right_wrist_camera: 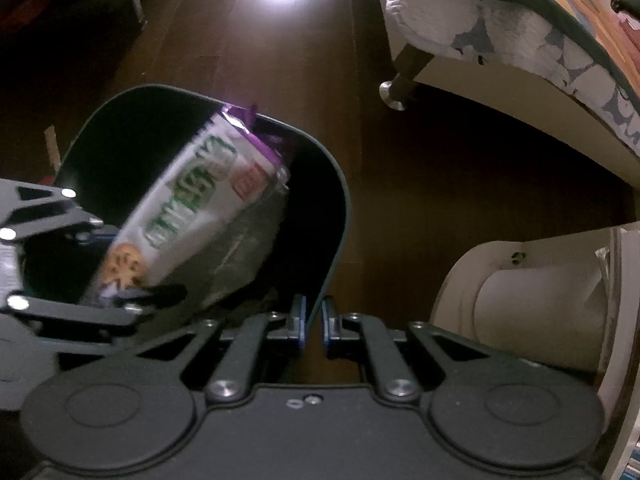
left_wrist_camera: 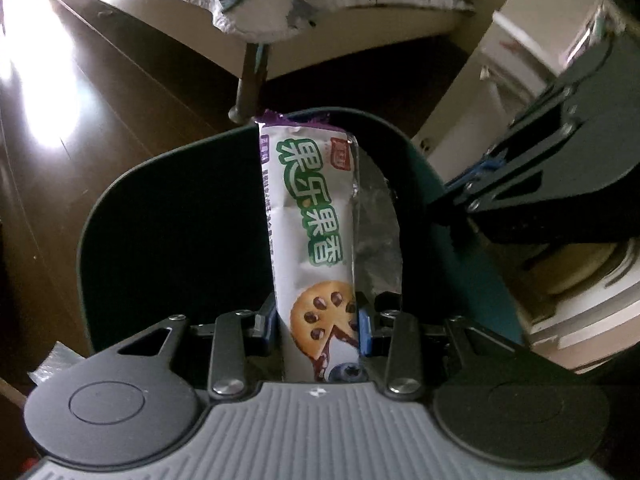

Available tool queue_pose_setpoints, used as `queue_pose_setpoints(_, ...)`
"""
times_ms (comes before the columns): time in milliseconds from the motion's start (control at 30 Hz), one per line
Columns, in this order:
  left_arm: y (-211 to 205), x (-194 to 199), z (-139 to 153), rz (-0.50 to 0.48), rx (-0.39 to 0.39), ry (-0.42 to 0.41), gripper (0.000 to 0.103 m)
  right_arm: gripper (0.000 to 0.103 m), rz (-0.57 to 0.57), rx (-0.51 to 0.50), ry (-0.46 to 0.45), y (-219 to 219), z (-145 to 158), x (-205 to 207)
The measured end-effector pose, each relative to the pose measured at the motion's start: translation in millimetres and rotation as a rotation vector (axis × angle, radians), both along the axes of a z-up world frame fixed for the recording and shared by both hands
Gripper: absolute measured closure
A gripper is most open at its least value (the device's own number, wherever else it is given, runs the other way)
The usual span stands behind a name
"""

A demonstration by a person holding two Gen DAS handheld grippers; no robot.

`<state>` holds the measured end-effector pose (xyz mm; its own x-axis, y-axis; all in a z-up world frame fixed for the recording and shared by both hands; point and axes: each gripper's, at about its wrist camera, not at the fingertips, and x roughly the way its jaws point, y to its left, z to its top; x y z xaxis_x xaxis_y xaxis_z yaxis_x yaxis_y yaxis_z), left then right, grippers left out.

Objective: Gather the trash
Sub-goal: 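Carry the biscuit packet over the bin and open the left tool, then move the left tool back down to the bubble wrap sheet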

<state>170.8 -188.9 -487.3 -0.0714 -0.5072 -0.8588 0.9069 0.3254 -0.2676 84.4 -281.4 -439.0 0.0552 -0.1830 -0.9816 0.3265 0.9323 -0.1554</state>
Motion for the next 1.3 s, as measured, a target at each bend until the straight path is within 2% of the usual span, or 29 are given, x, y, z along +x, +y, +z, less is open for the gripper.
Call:
queue_pose_setpoints(300, -10.8, 2.7, -14.6, 0.023, 0.051, 0.012, 0.061, 0.096, 0.010, -0.011, 0.002, 2.6, -1.9, -1.2)
queue_pose_setpoints(400, -8.8, 4.5, -15.3, 0.039, 0.042, 0.026, 0.054, 0.096, 0.009, -0.005, -0.002, 3.6, -0.7, -0.9)
queue_pose_setpoints(467, -6.6, 9.3, -13.5, 0.052, 0.021, 0.043, 0.041, 0.095, 0.014, -0.001, -0.003, 3.1, 0.1, -1.3)
queue_pose_setpoints(533, -0.3, 11.7, -7.4, 0.068, -0.004, 0.053, 0.035, 0.095, 0.015, 0.002, -0.002, 1.9, -0.2, -1.8)
queue_pose_setpoints(733, 31.3, 19.1, 16.1, 0.097, -0.074, 0.036, 0.035, 0.095, -0.008, 0.012, -0.025, -7.1, -3.1, -6.1)
queue_pose_setpoints(800, 49.8, 23.2, 26.4, 0.117, -0.111, 0.022, 0.035, 0.091, -0.021, 0.020, -0.033, -10.5, -5.3, -9.8)
queue_pose_setpoints(900, 80.3, 32.9, 40.2, 0.177, -0.153, -0.011, 0.035, 0.086, -0.017, 0.025, -0.040, -15.8, -11.4, -15.6)
queue_pose_setpoints(1000, 112.7, 50.6, 45.4, 0.286, -0.167, -0.053, 0.035, 0.079, -0.047, 0.045, -0.060, -26.1, -19.0, -22.2)
queue_pose_setpoints(1133, 151.6, 79.8, 36.5, 0.446, -0.121, -0.080, 0.035, 0.075, -0.108, 0.081, -0.089, -42.1, -27.7, -27.3)
queue_pose_setpoints(1300, 189.0, 106.2, 15.6, 0.583, -0.052, -0.088, 0.035, 0.073, -0.148, 0.123, -0.153, -47.1, -37.4, -32.3)
